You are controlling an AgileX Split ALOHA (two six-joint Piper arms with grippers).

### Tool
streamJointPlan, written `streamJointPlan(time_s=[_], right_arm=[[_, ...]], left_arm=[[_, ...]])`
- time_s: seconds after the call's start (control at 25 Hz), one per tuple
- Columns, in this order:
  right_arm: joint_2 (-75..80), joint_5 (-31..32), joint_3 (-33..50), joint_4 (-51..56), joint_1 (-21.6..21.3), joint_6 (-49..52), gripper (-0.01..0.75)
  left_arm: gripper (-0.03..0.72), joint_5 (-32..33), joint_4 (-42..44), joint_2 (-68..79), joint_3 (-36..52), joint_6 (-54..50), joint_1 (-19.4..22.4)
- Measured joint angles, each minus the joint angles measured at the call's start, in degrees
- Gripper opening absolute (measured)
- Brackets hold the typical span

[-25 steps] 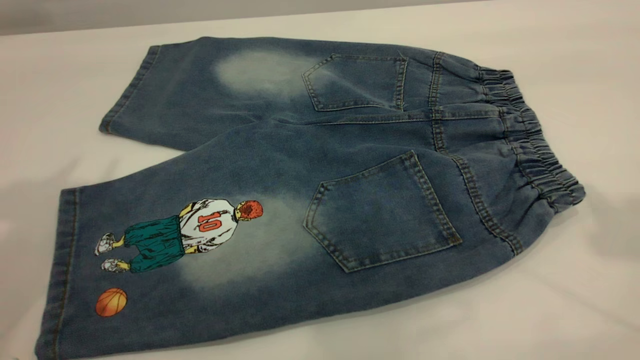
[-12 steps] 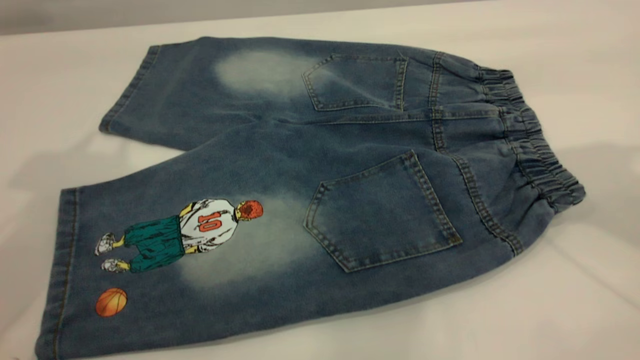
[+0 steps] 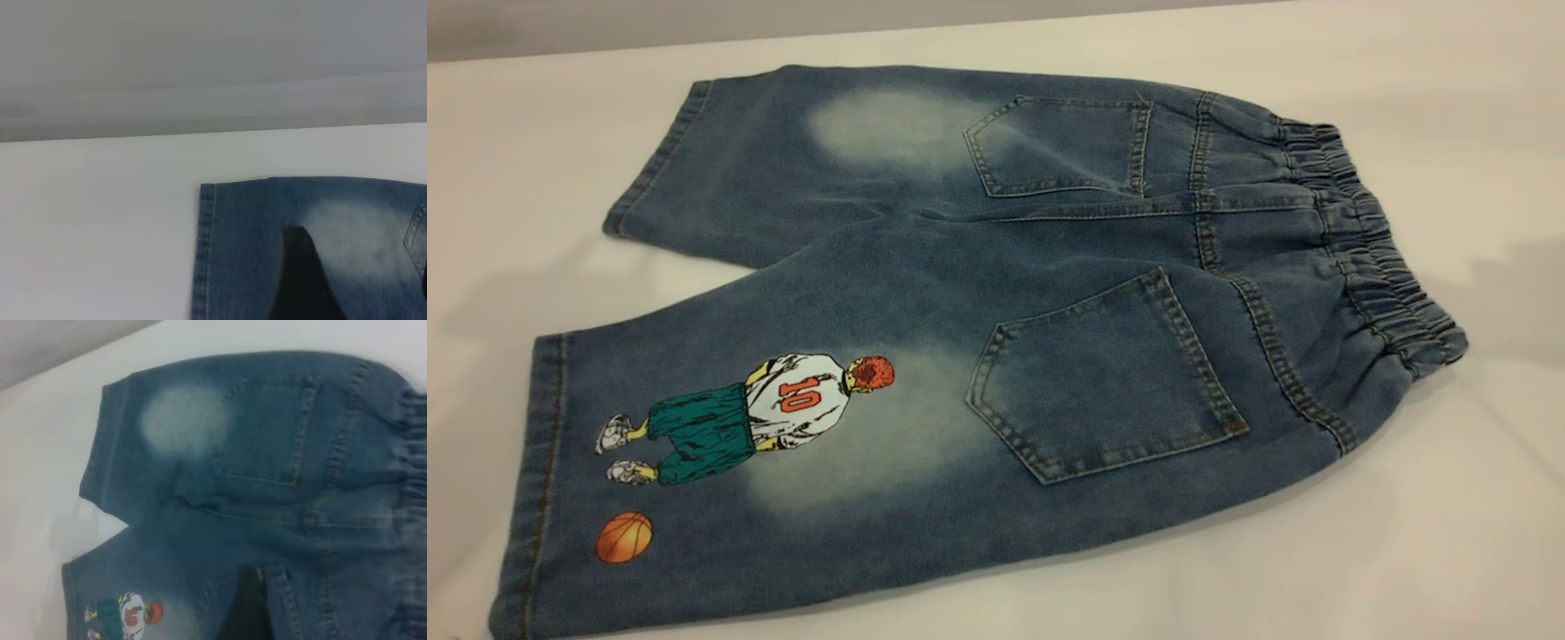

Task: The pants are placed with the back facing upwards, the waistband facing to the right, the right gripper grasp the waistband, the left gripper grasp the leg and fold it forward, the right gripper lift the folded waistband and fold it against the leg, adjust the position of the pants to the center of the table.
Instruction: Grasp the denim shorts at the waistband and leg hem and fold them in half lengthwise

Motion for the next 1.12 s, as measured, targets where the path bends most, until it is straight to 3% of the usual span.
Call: streamJointPlan(time_s=[0.2,0.32,0.84,1.12], right_arm=[[4.8,0.9,2.7,6.8,-5.2,-7.9,0.552],[8.0,2.3,5.0,8.5,-5.2,-11.1,0.552],[17.5,-9.1,12.7,8.3,-5.2,-14.9,0.552],[23.8,-8.7,13.0,11.7,-5.2,-20.1,0.552]], left_arm=[[0.397,0.8,0.0,0.0,0.0,0.0,0.0],[0.397,0.8,0.0,0.0,0.0,0.2,0.0],[0.397,0.9,-0.7,0.0,0.0,0.0,0.0],[0.397,1.2,-1.7,0.0,0.0,0.0,0.0]])
